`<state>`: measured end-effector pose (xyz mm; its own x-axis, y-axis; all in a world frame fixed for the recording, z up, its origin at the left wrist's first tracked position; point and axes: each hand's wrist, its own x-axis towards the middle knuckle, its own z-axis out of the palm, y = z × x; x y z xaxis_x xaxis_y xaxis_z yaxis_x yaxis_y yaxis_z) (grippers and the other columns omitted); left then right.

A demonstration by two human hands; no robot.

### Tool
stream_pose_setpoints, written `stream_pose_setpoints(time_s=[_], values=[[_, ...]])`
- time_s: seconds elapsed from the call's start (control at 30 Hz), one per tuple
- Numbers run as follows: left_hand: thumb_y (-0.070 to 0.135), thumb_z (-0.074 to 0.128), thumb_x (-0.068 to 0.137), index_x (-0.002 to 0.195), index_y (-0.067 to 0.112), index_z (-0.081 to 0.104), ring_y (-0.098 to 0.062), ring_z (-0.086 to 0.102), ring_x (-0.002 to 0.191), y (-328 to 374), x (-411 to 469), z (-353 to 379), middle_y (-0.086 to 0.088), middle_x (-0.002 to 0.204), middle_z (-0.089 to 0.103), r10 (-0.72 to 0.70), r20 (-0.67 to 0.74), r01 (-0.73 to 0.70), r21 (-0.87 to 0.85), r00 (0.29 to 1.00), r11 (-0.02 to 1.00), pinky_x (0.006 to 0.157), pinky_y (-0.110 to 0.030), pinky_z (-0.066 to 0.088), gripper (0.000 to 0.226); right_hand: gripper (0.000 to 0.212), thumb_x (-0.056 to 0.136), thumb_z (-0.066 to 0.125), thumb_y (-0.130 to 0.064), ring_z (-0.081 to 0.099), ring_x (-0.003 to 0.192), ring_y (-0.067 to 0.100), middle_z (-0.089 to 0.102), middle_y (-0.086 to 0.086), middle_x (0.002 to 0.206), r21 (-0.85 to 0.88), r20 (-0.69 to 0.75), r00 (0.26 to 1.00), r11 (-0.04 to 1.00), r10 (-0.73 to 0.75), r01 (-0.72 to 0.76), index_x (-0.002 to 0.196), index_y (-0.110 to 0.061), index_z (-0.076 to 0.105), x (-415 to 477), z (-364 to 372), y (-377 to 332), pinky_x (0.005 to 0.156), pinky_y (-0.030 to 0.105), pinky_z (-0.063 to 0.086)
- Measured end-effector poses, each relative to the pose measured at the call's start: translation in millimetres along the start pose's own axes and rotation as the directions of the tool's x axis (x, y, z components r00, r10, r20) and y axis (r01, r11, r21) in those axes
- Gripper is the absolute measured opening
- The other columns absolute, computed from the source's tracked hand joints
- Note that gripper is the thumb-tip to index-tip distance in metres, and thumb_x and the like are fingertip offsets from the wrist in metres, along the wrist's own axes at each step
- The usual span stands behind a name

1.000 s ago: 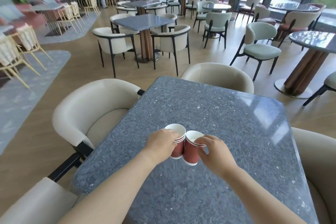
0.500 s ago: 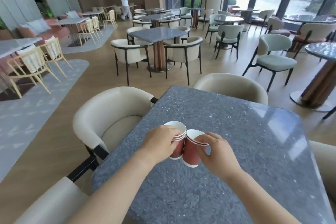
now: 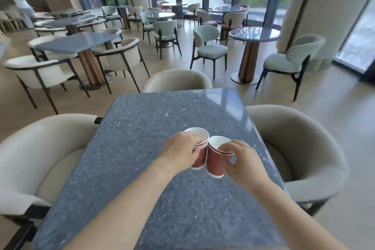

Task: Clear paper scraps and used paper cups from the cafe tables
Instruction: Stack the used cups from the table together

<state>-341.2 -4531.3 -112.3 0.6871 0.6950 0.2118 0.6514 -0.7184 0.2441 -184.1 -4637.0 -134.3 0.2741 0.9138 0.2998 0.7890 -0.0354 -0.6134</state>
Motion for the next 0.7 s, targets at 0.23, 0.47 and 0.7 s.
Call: stream_pose_setpoints(time_s=[0.23, 0.47, 0.7], values=[[0.024, 0.05, 0.082, 0.093, 0.021, 0.062, -0.027, 0.059, 0.093, 139, 4, 33, -0.002, 0.095, 0.067, 0.305, 0.0, -0.304, -0.084, 0.952, 0.949, 0.066, -0.03, 0.041, 0.017, 0.011, 0.073, 0.064, -0.015, 0.058, 0.082, 0.019, 0.063, -0.01, 0.083, -0.016, -0.254, 0.947, 0.978, 0.197, -0.208, 0.082, -0.018, 0.069, -109, -91, 50, 0.069, 0.029, 0.045], [0.019, 0.051, 0.08, 0.085, 0.02, 0.06, -0.025, 0.058, 0.084, 299, -46, 62, -0.001, 0.087, 0.064, 0.551, 0.02, -0.527, -0.263, 0.834, 0.808, 0.065, -0.034, 0.047, 0.01, 0.012, 0.073, 0.057, -0.026, 0.053, 0.082, 0.013, 0.058, -0.017, 0.082, -0.021, -0.45, 0.812, 0.905, 0.37, -0.424, 0.08, -0.022, 0.066, -262, -179, 84, 0.066, 0.023, 0.038], [0.01, 0.055, 0.083, 0.099, 0.012, 0.065, -0.027, 0.057, 0.096, 449, -111, 93, -0.007, 0.104, 0.064, 0.819, -0.027, -0.757, -0.4, 0.573, 0.517, 0.072, -0.016, 0.029, 0.019, 0.02, 0.071, 0.065, -0.002, 0.054, 0.072, 0.009, 0.06, -0.012, 0.08, -0.007, -0.644, 0.6, 0.781, 0.474, -0.624, 0.079, -0.02, 0.067, -418, -245, 97, 0.064, 0.0, 0.034]])
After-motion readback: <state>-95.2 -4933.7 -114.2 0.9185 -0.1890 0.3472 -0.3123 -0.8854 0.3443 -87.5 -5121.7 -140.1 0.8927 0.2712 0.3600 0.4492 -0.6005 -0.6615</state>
